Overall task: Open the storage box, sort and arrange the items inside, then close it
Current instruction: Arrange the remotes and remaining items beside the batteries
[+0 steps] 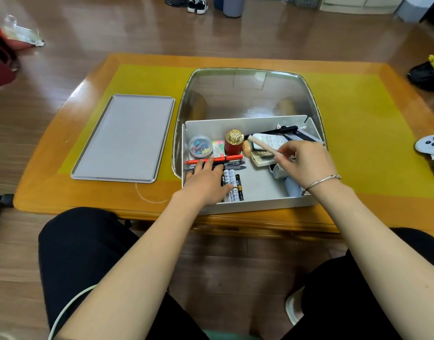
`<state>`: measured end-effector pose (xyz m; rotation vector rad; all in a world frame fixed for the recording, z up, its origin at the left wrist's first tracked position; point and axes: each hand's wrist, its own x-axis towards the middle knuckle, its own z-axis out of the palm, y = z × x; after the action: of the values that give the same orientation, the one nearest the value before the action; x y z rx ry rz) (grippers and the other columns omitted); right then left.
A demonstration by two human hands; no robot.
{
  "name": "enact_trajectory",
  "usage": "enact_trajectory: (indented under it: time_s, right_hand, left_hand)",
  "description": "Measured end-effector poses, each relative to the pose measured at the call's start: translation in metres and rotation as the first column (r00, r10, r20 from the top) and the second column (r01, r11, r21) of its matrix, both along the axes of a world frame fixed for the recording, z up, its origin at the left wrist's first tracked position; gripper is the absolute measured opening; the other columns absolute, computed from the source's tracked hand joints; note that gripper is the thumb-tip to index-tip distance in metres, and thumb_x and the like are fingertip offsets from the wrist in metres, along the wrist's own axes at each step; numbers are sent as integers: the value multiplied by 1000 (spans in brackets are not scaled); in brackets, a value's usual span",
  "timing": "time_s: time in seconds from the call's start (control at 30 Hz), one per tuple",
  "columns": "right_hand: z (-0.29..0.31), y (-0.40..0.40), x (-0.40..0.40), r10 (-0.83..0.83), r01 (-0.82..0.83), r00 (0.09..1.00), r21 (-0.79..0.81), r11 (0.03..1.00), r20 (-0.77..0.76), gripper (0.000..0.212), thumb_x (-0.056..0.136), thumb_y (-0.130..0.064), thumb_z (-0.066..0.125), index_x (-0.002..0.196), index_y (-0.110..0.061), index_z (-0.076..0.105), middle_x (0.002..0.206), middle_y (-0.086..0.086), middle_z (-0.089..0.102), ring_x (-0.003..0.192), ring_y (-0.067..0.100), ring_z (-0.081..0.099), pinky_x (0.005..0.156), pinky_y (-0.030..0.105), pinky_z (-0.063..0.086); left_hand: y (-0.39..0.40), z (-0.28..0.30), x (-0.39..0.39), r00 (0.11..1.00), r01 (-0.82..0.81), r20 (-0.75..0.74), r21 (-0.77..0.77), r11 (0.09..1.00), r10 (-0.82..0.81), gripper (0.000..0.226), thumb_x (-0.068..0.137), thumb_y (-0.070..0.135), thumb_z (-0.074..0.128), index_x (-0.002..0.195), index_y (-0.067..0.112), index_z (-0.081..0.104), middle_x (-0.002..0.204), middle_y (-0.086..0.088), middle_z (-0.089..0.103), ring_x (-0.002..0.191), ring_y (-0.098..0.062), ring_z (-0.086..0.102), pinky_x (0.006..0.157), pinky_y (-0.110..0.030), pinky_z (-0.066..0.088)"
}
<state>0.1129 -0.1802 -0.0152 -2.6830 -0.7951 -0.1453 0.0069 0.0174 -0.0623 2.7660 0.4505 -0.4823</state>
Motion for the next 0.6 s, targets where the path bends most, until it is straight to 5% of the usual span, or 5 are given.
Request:
enact_trajectory:
  time_s: [0.1,0.23,0.4,0.6]
  right_hand:
    - [-4,11,-2,77,-77,997,14,997,-6,12,81,-30,69,88,-21,68,85,-1,68,83,23,60,64,27,36]
    - [-7,27,-8,149,-149,989,-12,989,-8,10,79,-25,70,87,-18,68,88,4,66,87,25,59,70,31,41]
    - [-3,46,-16,289,-289,957,-5,957,13,14,77,-20,73,88,-14,68,86,6,65,88,27,59,77,36,46]
    - [-5,48,-9,286,-286,958,-42,957,-14,21,81,-24,71,98,-14,68,97,5,67,98,25,58,86,37,45]
  left_hand:
    - [-1,5,-4,980,-38,190,-80,996,52,75,95,45,51,152,16,12,160,-8,10,146,-31,9,114,-50,21]
    - [0,19,-5,812,-79,575,-50,996,94,57,95,34,53,145,17,32,144,-6,41,132,-25,38,105,-43,36]
    - [7,26,-3,848,36,516,171,985,-121,32,100,38,42,124,27,59,122,2,63,116,-22,45,86,-37,27]
    - [14,26,-8,851,-14,518,189,982,-87,25,99,36,44,111,22,61,115,0,63,107,-21,46,81,-35,27]
